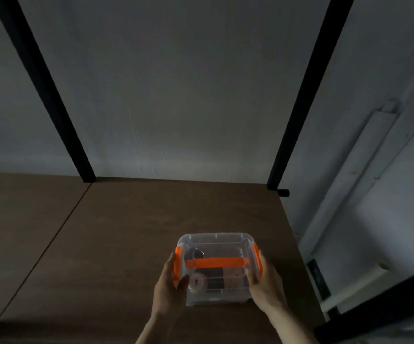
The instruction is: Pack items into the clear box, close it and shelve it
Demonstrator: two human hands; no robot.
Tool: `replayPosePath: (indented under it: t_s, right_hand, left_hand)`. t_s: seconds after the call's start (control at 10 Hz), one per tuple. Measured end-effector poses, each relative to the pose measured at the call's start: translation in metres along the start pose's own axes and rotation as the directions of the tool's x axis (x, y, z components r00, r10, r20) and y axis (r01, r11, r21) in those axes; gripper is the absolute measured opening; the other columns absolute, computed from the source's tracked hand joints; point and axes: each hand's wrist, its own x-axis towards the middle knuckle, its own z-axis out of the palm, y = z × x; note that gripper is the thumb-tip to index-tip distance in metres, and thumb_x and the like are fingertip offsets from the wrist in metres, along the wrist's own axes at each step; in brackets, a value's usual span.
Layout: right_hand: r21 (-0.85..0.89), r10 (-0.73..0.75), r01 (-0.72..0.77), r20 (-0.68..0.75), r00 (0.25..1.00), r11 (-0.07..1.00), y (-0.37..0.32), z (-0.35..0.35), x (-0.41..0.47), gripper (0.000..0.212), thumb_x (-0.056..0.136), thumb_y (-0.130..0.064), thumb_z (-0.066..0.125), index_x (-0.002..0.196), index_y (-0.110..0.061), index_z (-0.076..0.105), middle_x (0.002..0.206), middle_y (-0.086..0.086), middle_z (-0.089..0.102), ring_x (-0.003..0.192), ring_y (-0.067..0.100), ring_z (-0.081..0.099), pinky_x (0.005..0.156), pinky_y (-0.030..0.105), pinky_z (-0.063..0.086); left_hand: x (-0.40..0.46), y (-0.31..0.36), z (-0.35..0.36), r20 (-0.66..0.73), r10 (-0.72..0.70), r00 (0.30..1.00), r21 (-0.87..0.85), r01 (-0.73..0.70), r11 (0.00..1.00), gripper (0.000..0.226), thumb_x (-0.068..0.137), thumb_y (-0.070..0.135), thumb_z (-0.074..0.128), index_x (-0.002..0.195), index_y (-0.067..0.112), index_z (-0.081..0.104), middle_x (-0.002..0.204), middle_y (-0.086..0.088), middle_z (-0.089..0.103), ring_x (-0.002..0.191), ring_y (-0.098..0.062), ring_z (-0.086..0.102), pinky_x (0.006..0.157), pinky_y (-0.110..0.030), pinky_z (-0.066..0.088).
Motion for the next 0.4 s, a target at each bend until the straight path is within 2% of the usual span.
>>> replayPosePath:
  t_s: [0.1, 0.2, 0.3, 0.4]
  right_hand:
    - [-0.06, 0.017, -0.019, -0.038, 0.999, 0.998, 0.005, 0.005, -0.005, 0.071, 0.097, -0.048, 0.05, 0.157, -0.025, 0.022, 0.149, 0.004, 0.05, 0.133, 0.022, 0.052, 0.104, 0.043, 0.048]
    - [-0.097, 0.021, -0.027, -0.069, 0.997, 0.995, 0.011, 0.013, -0.008, 0.072, 0.098, -0.052, 0.043, 0.158, -0.024, 0.017, 0.153, 0.005, 0.047, 0.134, 0.024, 0.051, 0.104, 0.044, 0.047]
    - [-0.124, 0.038, -0.045, -0.056, 0.998, 0.991, 0.018, 0.01, -0.016, 0.07, 0.099, -0.054, 0.037, 0.158, -0.021, 0.017, 0.153, 0.005, 0.047, 0.133, 0.025, 0.053, 0.104, 0.046, 0.048]
    - [-0.16, 0.057, -0.065, -0.051, 0.997, 0.985, 0.031, 0.003, -0.032, 0.067, 0.1, -0.056, 0.029, 0.158, -0.022, 0.024, 0.157, 0.003, 0.043, 0.138, 0.023, 0.047, 0.112, 0.044, 0.039]
  left_hand:
    - [-0.001, -0.008, -0.003, 0.0, 0.019, 1.0, 0.0, -0.019, 1.0, 0.069, 0.092, 0.017, 0.066, 0.151, 0.035, 0.036, 0.145, 0.005, 0.053, 0.128, -0.021, 0.054, 0.101, -0.041, 0.05]
    - [-0.001, -0.014, -0.002, -0.022, 0.043, 0.999, 0.057, -0.042, 0.997, 0.067, 0.091, 0.024, 0.066, 0.149, 0.04, 0.036, 0.138, 0.008, 0.058, 0.122, -0.018, 0.058, 0.096, -0.04, 0.053]
    - [-0.01, -0.013, -0.001, -0.099, 0.049, 0.994, 0.161, -0.033, 0.986, 0.055, 0.092, 0.032, 0.063, 0.143, 0.038, 0.042, 0.13, 0.008, 0.065, 0.113, -0.016, 0.064, 0.088, -0.036, 0.055]
    - [-0.031, -0.014, -0.006, -0.128, 0.049, 0.991, 0.27, -0.013, 0.963, 0.049, 0.094, 0.047, 0.053, 0.14, 0.033, 0.045, 0.129, 0.006, 0.065, 0.11, -0.018, 0.064, 0.085, -0.038, 0.053]
